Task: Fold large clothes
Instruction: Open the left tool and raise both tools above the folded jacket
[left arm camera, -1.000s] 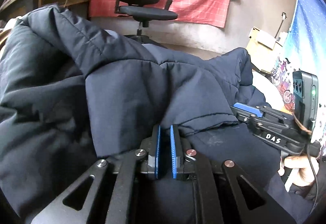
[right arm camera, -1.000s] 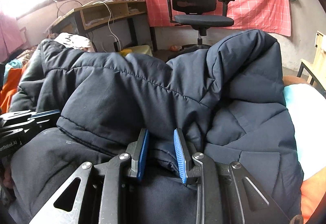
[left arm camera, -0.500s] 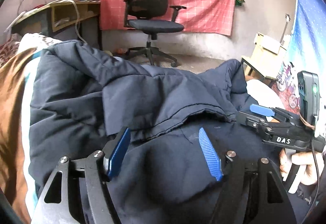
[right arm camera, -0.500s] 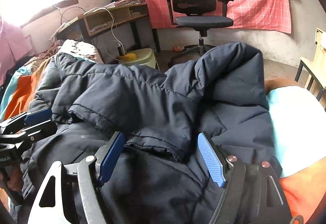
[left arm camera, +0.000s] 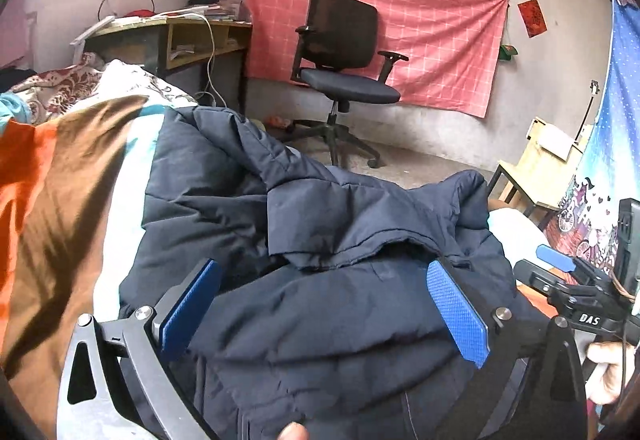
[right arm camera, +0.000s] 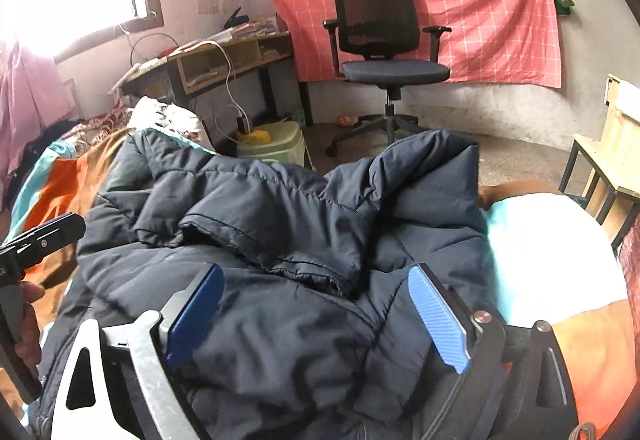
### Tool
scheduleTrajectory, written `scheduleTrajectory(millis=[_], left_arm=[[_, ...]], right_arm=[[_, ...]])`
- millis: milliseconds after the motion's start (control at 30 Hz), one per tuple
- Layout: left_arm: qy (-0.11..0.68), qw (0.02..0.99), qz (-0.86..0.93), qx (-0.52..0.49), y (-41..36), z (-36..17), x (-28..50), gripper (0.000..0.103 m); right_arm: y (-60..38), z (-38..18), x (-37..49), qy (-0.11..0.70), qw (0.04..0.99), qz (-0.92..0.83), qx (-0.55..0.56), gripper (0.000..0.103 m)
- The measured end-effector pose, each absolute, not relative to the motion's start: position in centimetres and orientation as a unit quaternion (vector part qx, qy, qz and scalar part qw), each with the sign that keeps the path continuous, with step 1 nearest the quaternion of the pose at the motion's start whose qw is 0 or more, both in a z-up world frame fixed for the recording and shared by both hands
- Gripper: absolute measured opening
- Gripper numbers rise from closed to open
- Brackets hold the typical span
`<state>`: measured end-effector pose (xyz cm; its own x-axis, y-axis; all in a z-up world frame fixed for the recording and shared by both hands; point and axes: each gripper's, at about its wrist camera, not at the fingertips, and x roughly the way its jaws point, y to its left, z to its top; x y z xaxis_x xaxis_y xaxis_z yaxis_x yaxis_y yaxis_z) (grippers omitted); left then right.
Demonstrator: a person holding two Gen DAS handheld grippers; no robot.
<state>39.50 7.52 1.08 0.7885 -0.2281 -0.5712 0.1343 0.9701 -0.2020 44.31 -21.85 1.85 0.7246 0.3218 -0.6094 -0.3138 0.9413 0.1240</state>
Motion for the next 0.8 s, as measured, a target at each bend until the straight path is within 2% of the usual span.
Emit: scheduleTrajectory(millis=[233, 800], left_arm=[[0.275, 0.956, -0.085, -0.055, 7.1, 3.0, 35.0, 0.101], [0.246, 0.965, -0.095, 0.000, 4.9, 3.9, 22.2, 0.101]], right_arm=[[-22.2, 4.1, 39.9, 0.311, 0.931, 0.193, 0.001, 0.102], [-24.1, 6.6, 28.5, 0.291, 0.931, 0.221, -0.012, 0.103]])
